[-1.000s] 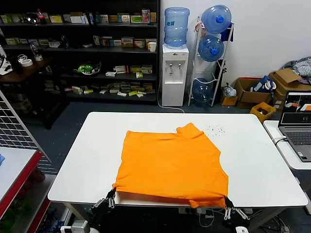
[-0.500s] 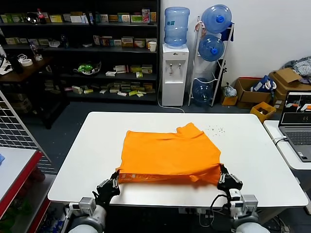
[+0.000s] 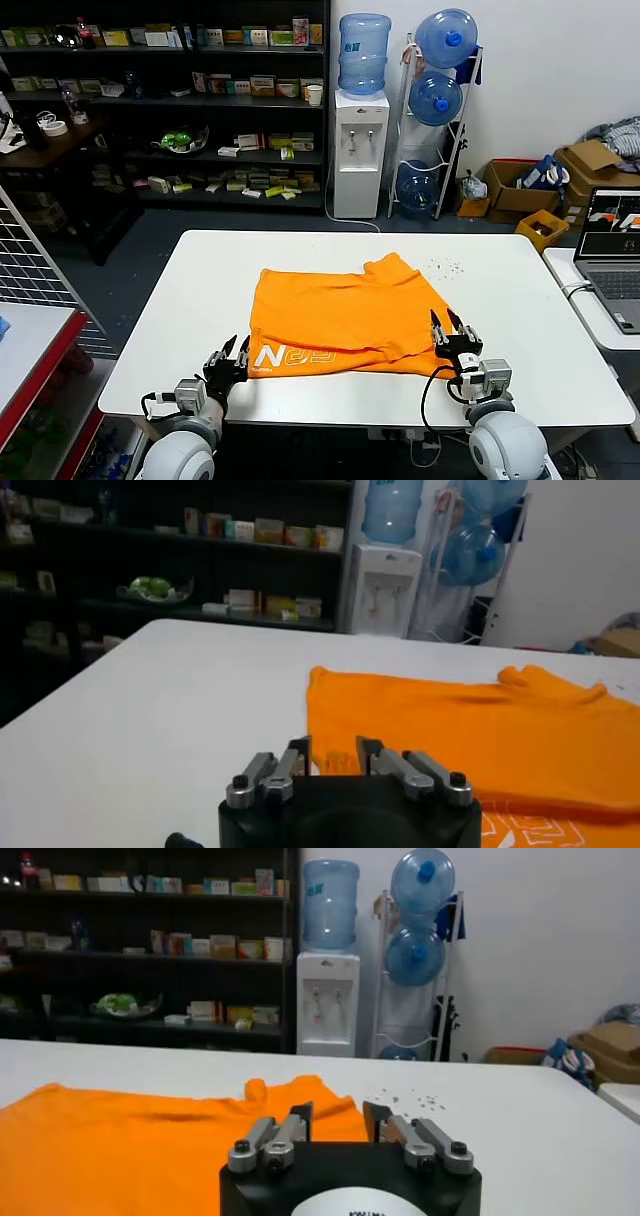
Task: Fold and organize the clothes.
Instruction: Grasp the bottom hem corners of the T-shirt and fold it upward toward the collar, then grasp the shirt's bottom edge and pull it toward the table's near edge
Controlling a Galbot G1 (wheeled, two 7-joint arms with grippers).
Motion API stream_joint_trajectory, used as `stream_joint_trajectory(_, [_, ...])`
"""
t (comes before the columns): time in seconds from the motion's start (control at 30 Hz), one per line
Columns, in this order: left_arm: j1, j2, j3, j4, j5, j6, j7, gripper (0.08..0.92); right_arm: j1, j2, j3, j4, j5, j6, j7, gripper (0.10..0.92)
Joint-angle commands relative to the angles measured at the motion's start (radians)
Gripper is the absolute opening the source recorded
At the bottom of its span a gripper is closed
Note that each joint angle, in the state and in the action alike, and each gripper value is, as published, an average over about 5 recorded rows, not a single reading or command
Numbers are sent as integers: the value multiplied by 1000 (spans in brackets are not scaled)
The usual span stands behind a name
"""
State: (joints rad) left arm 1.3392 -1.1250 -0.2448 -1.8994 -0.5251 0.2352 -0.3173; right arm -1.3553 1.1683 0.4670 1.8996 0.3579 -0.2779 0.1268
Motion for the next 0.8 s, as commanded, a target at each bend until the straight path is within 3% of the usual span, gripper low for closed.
stream_joint_trajectory(0.03, [84,-7,-34,-22,6,12,6,504,-86,-21,75,-19,-1,8,-58,618])
stream_joint_trajectory(0.27, [145,-47,-33,23,23,-7,43,712,-165,-45,148,-41,85,-48,-88,800])
stream_joint_trajectory(0.4, [118,-56,-33,61,8,-18,63,801,-178,-50,170,-48,149,-79,-106,821])
stream_joint_trajectory(0.8, [43,-64,-63,100,-4,-19,72,823,-132,-27,119,-75,178,-106,-145,799])
